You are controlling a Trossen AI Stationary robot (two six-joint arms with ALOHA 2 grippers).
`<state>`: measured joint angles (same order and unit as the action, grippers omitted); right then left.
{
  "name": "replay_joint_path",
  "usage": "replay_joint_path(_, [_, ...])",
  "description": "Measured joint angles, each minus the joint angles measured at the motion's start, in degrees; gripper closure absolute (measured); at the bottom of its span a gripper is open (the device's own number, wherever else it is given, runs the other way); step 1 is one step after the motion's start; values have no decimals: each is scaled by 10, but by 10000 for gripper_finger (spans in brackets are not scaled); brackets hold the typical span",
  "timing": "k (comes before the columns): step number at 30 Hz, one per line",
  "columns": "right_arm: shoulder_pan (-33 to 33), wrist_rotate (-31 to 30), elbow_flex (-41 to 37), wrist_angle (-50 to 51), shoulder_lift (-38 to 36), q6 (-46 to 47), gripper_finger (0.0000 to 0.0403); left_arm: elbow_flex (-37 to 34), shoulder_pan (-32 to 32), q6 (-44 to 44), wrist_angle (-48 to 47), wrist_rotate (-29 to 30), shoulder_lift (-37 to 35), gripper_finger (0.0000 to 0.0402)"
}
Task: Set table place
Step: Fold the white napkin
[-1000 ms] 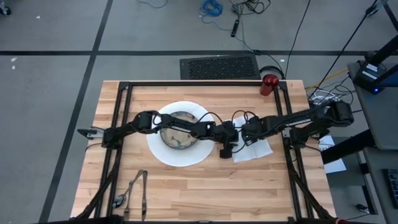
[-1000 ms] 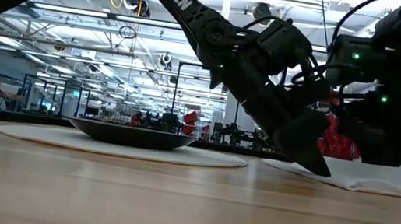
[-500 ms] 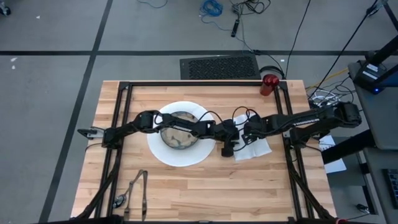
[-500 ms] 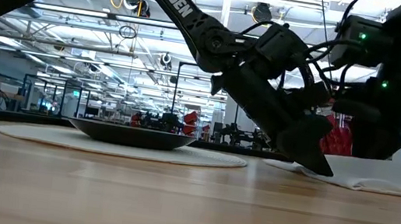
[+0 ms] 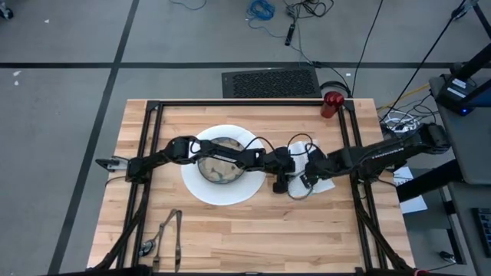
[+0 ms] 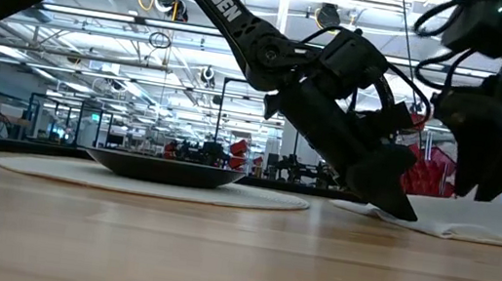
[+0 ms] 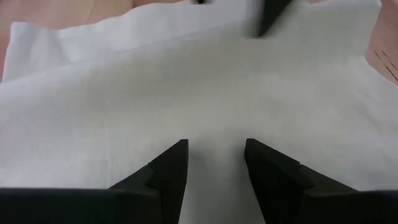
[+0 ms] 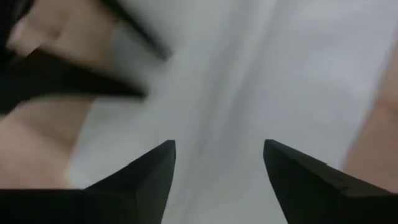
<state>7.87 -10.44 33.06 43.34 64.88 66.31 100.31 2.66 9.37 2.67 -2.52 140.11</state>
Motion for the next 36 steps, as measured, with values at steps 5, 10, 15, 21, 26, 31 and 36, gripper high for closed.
replay_joint_path(5, [75,-17,1,-26,1,67,152,0,0,4,2,1,0,253])
replay_joint_path(10, [129,-30,1,2,12,128,151,0,1,5,3,1,0,253])
replay_joint_path(15, [156,-29,1,-17,48,171,151,0,9,2,10,4,0,253])
replay_joint_path(21, [154,-43,1,-13,81,216,153,0,13,0,12,4,0,253])
replay_joint_path(26, [143,-28,1,-26,99,247,178,-1,13,0,22,5,0,253])
replay_joint_path(31, [142,-16,1,-55,104,273,209,-1,13,0,43,5,1,253])
replay_joint_path(36, [142,-15,1,-52,104,279,241,-1,13,1,48,4,1,253])
